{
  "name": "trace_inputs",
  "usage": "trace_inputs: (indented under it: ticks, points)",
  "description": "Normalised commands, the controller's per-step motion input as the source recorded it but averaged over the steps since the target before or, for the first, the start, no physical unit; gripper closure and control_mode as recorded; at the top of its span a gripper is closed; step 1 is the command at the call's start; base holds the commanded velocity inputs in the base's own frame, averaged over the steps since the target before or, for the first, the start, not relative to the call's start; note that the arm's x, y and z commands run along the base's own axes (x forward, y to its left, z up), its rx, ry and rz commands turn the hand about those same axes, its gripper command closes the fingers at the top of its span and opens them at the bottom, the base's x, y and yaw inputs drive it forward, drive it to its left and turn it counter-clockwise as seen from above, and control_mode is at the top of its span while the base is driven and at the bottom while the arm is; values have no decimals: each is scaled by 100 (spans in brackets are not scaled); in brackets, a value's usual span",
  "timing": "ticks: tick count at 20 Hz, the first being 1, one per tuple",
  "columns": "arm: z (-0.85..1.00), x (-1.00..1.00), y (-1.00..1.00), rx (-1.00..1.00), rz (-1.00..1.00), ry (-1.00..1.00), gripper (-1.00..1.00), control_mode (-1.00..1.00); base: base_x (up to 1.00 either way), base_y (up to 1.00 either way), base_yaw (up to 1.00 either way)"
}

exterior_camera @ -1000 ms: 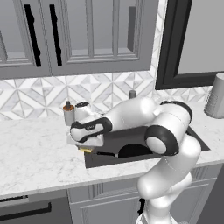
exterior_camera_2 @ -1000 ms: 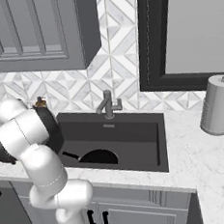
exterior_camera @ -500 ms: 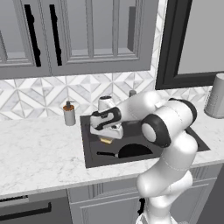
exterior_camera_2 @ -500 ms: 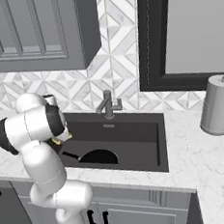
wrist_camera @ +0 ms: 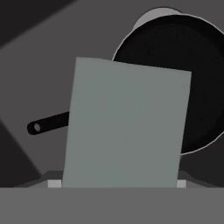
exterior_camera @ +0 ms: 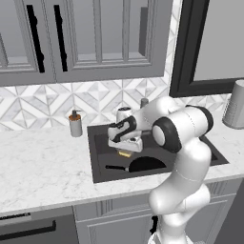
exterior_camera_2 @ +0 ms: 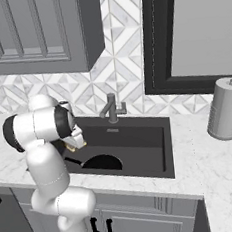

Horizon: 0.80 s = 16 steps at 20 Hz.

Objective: Pick the pan and sponge and place them into the sink. Then turn on the water.

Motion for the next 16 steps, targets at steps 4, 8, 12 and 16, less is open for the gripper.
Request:
trace_inputs:
  ticks: [4,8,12,16]
  points:
    - [-34,24,-24,6,-4,0,100,-100,0,0,0]
    - [-47,13,-20,2,-5,0,100,-100,0,0,0]
    - [-46,18,-17,4,-6,0,100,-100,0,0,0]
    - [-35,27,-5,0,-5,1,100,-100,0,0,0]
